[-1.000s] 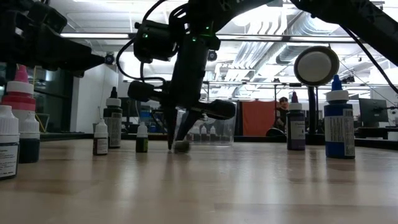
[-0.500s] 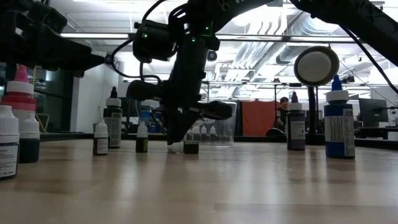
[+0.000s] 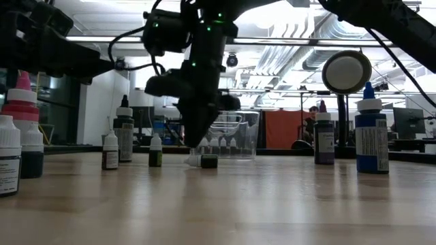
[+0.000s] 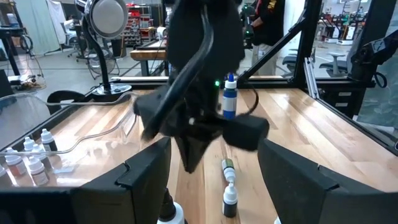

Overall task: Pick & Place food coloring
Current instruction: Put the small food coloring bottle into the transparent bin

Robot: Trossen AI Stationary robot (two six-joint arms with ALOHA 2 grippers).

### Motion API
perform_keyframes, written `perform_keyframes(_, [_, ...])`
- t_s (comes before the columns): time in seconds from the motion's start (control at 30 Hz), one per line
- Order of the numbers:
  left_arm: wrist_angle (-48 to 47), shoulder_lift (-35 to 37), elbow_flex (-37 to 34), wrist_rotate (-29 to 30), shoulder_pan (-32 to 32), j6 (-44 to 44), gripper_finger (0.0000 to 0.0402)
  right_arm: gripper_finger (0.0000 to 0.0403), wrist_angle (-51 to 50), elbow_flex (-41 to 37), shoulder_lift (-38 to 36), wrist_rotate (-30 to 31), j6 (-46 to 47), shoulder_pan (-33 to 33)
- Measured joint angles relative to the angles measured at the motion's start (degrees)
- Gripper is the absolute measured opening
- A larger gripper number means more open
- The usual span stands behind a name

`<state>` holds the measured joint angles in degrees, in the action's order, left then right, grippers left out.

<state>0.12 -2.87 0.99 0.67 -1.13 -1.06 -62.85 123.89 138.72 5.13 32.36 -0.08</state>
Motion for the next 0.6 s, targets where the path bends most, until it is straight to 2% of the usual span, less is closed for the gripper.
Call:
perform_keyframes(0.3, [0.00,0.00,-0.01,-0.01,-0.01,0.01,0.0239,0.0011,-14.15,11.14,-0.27,1.64,-16.52,3.57])
perform_keyframes(0.43, [0.00,0.00,-0.02,0.00,0.00,0.02,0.0239,0.0012,-15.56,9.15,-1.76,1.65,-23.74,5.65])
perform_keyframes(0.6, [0.00,0.00,-0.02,-0.02,-0.02,0.02,0.0239,0.0039,-15.55,8.27,-2.10,0.39,-24.94,6.93])
